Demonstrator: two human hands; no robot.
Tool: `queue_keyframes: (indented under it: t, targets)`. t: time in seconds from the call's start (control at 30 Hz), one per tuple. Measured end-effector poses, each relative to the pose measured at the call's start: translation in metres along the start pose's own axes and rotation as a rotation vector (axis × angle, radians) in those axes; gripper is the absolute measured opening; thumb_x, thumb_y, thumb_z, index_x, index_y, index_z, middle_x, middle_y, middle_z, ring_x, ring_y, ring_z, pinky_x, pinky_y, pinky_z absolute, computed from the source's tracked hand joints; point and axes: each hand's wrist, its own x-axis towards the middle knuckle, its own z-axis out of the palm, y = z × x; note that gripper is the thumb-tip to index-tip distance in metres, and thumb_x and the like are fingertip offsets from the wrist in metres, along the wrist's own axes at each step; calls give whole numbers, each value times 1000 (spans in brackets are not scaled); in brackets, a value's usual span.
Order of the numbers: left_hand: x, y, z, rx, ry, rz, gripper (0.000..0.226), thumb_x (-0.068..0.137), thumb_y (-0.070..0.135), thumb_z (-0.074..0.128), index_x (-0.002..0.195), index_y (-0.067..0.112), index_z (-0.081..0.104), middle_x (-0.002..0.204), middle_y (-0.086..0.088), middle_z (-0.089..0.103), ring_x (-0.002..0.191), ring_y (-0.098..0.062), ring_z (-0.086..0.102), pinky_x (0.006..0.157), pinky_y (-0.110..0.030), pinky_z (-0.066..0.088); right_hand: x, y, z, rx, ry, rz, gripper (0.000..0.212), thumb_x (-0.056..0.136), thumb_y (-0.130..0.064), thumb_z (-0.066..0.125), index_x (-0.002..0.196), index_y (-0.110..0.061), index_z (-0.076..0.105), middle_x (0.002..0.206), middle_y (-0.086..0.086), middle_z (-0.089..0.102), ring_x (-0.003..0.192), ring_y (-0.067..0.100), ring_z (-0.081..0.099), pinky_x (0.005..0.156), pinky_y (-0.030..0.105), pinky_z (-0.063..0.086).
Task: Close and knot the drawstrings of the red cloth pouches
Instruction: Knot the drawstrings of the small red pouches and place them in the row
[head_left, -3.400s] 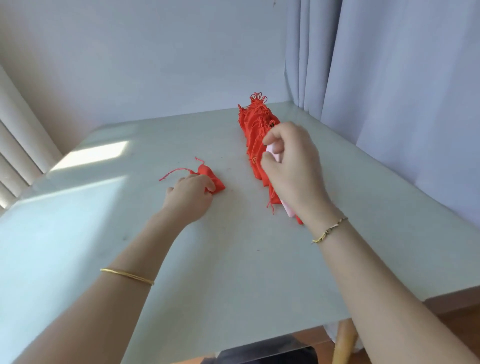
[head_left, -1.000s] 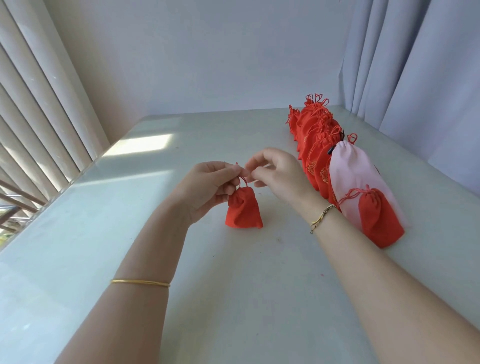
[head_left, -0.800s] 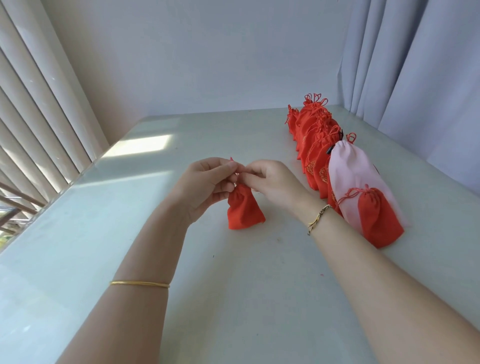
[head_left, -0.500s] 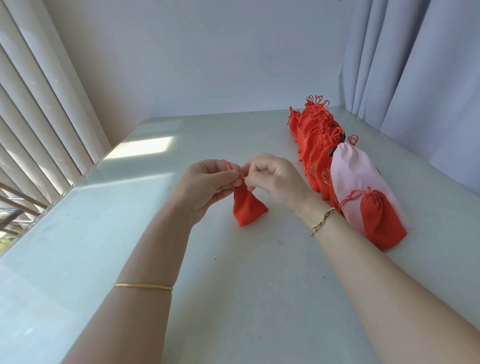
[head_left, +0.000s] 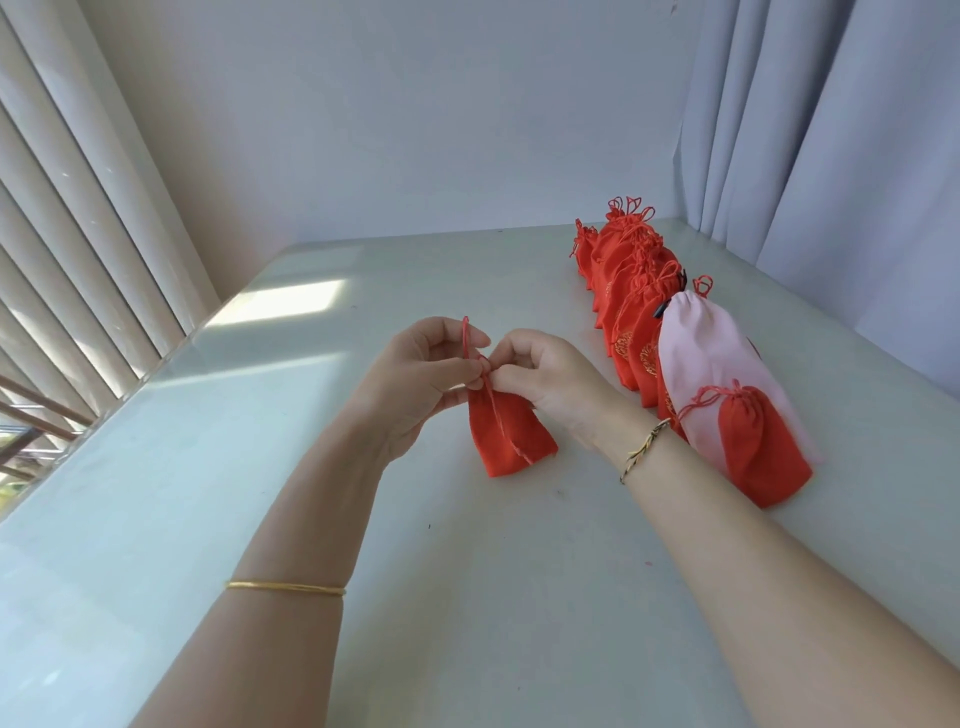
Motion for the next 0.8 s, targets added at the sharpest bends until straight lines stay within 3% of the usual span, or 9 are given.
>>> queue_keyframes:
  t: [0.2,0.4,0.5,0.67,0.8]
  targets:
    - [4,-6,13,108,224,113,21,80,-11,58,81,10,61,76,-6,61,64,-9,62,65,-26,59,3,2,1,21,113,18,21,74,-6,61,58,-18,54,66,5,53,67,18,49,63,31,38]
    - [5,-14,13,502,362,338,27,76,-2,59,83,24,65,78,15,66,74,0,63,72,-31,55,2,-5,3,146,79,33,18,80,-4,59,65,-13,55,65,4,51,64,15,49,62,28,39]
    - [4,-14,13,509,391,377,25,77,4,63,79,28,66,77,18,66,74,1,62,73,-25,53,2,-7,2,249,45,98,16,88,-10,56,73,-14,57,62,0,55,56,12,54,58,24,46]
    - [1,-14,17,498,405,422,33,78,7,62,75,40,61,80,23,66,73,-2,59,67,-24,49,1,-5,2,290,-67,138,14,92,-17,54,82,-16,64,69,-1,62,62,10,60,64,23,51]
    - [3,-14,17,467,364,440,28,78,2,63,79,29,65,78,21,65,69,5,56,63,-14,45,1,-3,-2,308,37,178,10,87,-15,62,78,-19,65,66,-4,64,60,7,60,64,22,47]
